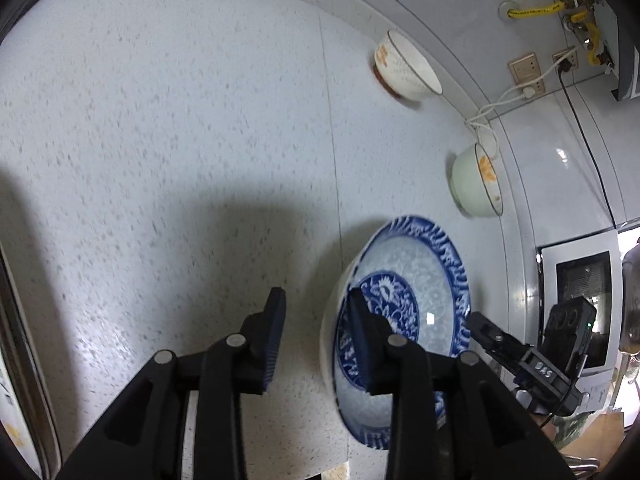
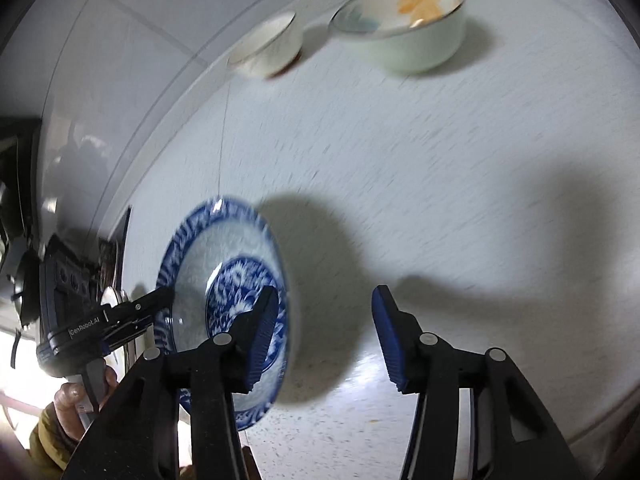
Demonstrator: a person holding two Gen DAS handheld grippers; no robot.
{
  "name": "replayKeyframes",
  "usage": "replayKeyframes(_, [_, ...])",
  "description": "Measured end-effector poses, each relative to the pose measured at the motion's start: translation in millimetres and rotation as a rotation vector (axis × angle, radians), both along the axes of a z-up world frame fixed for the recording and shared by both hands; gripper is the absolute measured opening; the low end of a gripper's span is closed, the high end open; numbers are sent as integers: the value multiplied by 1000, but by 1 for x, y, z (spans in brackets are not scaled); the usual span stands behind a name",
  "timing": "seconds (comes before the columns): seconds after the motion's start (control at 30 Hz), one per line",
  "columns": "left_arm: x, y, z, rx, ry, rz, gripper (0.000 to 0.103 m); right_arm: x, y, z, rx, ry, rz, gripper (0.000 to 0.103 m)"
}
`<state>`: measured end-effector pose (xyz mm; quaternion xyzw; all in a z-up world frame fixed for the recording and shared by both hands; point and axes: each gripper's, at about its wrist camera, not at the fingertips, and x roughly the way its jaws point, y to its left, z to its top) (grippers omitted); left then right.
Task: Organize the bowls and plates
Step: 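Lower the blue-and-white bowl onto the counter and open both grippers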
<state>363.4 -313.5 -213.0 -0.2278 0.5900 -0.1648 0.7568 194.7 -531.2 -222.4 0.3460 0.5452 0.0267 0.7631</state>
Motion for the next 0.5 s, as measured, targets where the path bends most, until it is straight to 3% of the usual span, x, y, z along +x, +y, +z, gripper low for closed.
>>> replayKeyframes(0.1, [9,2,12,10,-25,7,37,-1,-23,19,-57,-44,-58,57])
replayKeyframes(0.4, [46,3,44,2,-87,27,38,18,-71,50,-119,-120,-123,66])
replayKeyframes(0.5, [69,-12,52,-39,-91,-5,47,34,-86,53,-150,-127,-124,71])
